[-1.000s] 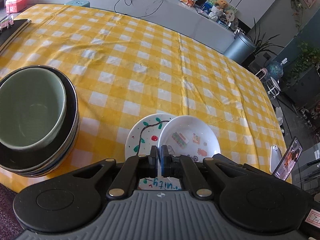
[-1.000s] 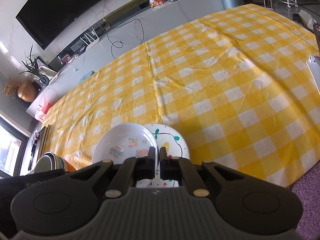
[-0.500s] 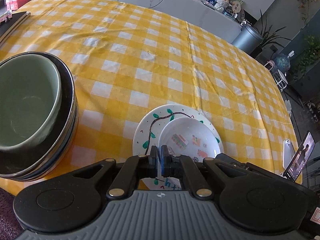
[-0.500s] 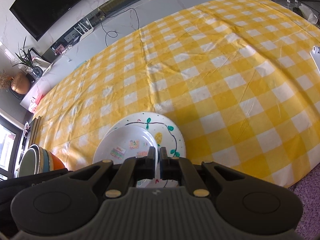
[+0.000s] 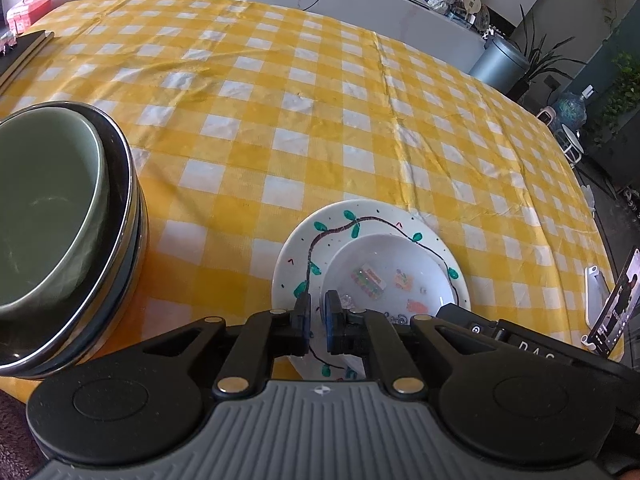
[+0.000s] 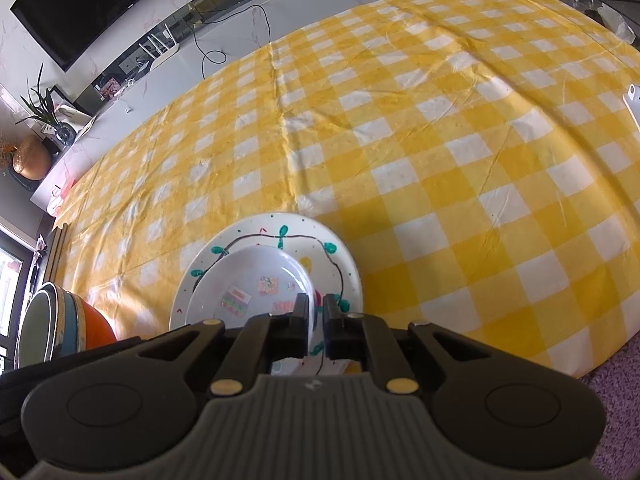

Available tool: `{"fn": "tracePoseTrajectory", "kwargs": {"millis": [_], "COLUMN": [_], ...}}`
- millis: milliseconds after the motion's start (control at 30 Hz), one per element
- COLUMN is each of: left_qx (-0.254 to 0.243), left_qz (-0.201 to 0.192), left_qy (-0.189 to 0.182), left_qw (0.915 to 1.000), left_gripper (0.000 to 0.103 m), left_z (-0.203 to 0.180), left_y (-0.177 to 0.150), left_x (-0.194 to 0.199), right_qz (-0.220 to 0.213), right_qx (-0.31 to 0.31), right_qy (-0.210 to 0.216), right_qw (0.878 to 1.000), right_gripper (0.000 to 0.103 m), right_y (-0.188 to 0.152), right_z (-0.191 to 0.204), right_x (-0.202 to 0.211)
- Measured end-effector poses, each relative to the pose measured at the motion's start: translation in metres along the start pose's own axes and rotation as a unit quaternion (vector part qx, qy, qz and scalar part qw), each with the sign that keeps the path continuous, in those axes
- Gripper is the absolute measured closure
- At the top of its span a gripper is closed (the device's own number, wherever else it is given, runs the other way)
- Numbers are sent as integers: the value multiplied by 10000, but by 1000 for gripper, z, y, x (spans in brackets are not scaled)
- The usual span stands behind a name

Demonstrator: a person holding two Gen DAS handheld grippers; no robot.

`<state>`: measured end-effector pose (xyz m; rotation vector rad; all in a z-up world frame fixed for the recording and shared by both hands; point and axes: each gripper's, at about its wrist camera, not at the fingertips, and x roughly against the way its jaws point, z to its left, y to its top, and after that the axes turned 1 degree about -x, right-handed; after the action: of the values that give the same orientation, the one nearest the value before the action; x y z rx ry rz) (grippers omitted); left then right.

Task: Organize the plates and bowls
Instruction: 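Open the left gripper and lift it off the sticker bowl, then close the left gripper on the rim of the green-blue-orange bowl stack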

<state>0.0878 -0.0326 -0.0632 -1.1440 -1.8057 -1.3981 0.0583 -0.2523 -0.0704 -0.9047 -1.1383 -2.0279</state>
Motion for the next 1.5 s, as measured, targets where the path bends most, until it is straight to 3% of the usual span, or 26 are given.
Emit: {"fn": "tracePoseTrajectory", "kwargs": {"millis": [200,267,400,767,1033,1300,1400,1500], "left_qx": [-54,-110,-276,-647,-445,-122,-18,32], "left_qz": [-57,-71,-190,-775,-1412,-1555,-1580,-1594], "left_qy": [-33,-29,-21,172,512,862,946,1091], "left_qw": [10000,9999,9994,9947,9877,9840,9829,9812], "left_gripper": [71,66,58,54,50,39,34,32], "left_z": [-2,-5,-10,-9,26,71,87,101], "left_y": [1,1,1,7,18,23,23,21], "left_x": [5,8,19,70,118,142,148,152], "right_qz": [-97,-151,-251,-755,-880,-912,-977,-1172], "right_qx": [60,125,144,417,768,1061,1074,1281], "right_qy": [-11,-45,-106,-85,148,105,19,108], "right_qw": [9999,9998,9995,9962,9930,9901,9894,9848], "right_gripper": [82,74,67,50,40,38,21,21], "right_y": [0,1,3,4,-6,-19,-22,-25], "right_z": [2,4,5,19,47,86,101,118], "right_x": [4,7,14,42,55,58,61,65]}}
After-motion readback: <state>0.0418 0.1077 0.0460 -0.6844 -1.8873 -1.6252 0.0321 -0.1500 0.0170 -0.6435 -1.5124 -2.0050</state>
